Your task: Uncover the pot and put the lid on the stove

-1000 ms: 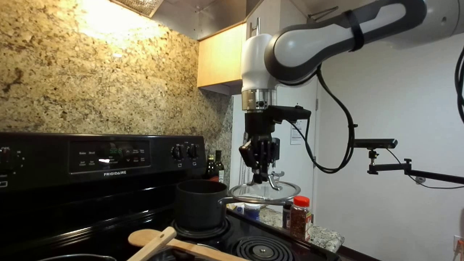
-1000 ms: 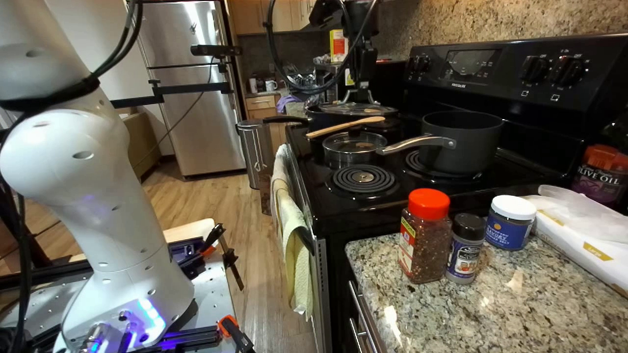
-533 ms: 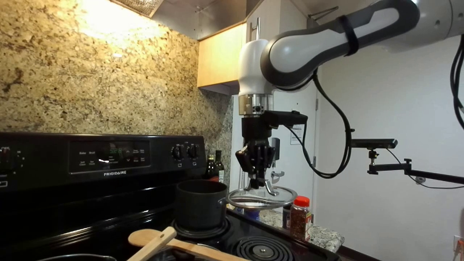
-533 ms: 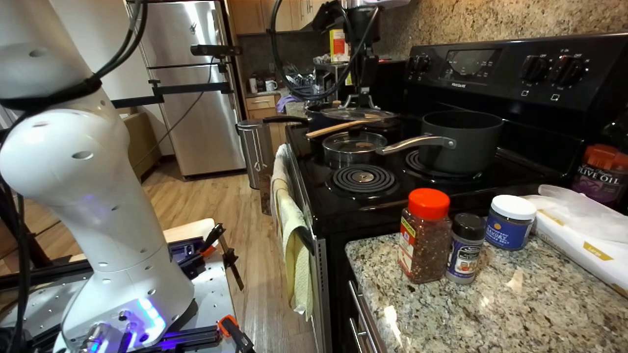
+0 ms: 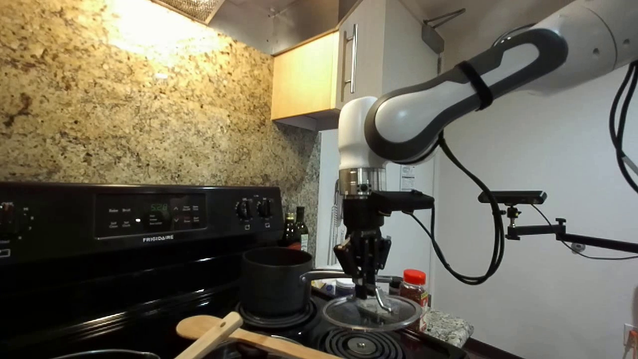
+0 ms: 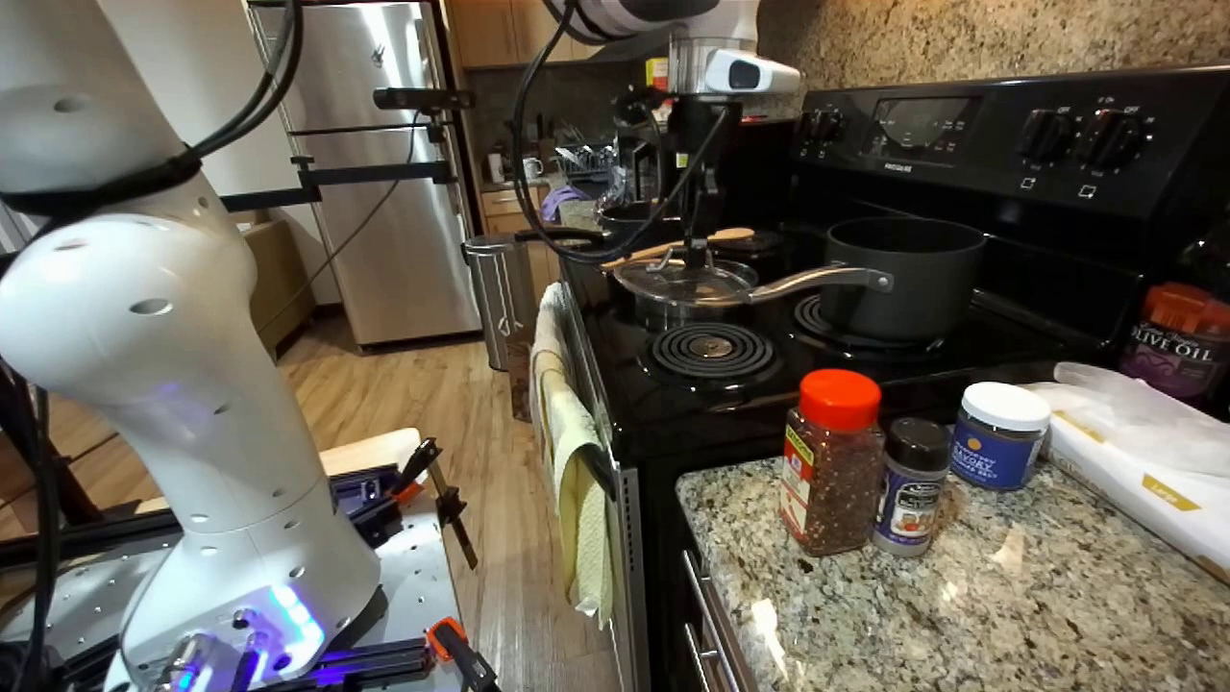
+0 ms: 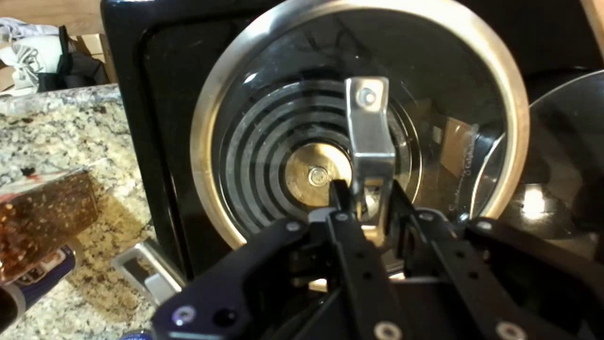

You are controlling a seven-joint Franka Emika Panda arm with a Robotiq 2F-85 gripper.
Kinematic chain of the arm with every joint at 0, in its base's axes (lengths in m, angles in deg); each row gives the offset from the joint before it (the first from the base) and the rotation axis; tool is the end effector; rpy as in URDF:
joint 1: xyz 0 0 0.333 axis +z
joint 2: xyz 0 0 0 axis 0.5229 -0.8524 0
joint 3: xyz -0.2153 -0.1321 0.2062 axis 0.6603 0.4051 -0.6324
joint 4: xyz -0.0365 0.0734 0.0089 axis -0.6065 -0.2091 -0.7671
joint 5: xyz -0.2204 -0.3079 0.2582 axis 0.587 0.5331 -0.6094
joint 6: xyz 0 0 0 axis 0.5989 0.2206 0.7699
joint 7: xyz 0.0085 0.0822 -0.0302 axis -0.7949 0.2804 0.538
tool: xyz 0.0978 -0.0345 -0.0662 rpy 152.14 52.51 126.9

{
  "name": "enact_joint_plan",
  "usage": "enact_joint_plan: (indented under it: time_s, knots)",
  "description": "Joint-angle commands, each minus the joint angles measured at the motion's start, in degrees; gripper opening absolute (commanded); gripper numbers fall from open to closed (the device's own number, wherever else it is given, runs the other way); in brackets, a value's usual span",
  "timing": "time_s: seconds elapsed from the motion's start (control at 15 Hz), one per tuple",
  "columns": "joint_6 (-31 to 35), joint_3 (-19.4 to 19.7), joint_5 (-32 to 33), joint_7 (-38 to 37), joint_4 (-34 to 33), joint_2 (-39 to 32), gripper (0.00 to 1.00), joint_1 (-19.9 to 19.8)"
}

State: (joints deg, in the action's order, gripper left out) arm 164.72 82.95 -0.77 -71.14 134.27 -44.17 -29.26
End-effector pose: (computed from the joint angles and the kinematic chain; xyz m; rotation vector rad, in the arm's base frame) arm 0.5569 0.0150 0.3900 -3.0602 0.6578 0.1217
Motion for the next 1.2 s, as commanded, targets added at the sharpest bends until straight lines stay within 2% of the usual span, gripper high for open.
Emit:
enact_joint_plan:
  time_s: [0.0,0.27,0.47,0.73,1.13]
  knots:
    - [4.96,-0.28,-4.47,2.78,5.24,1.75,0.12,-1.08]
    - [15.5,-0.34,-4.56,3.3,9.61,1.61,0.12,-1.23]
    - [20.38,-0.35,-3.59,2.91,11.42,1.25,0.12,-1.48]
    - [23.71,-0.32,-2.85,2.45,13.39,1.45,0.12,-2.07]
    - [25.13,-0.29,-1.7,2.07,14.09,0.72,0.12,-2.9]
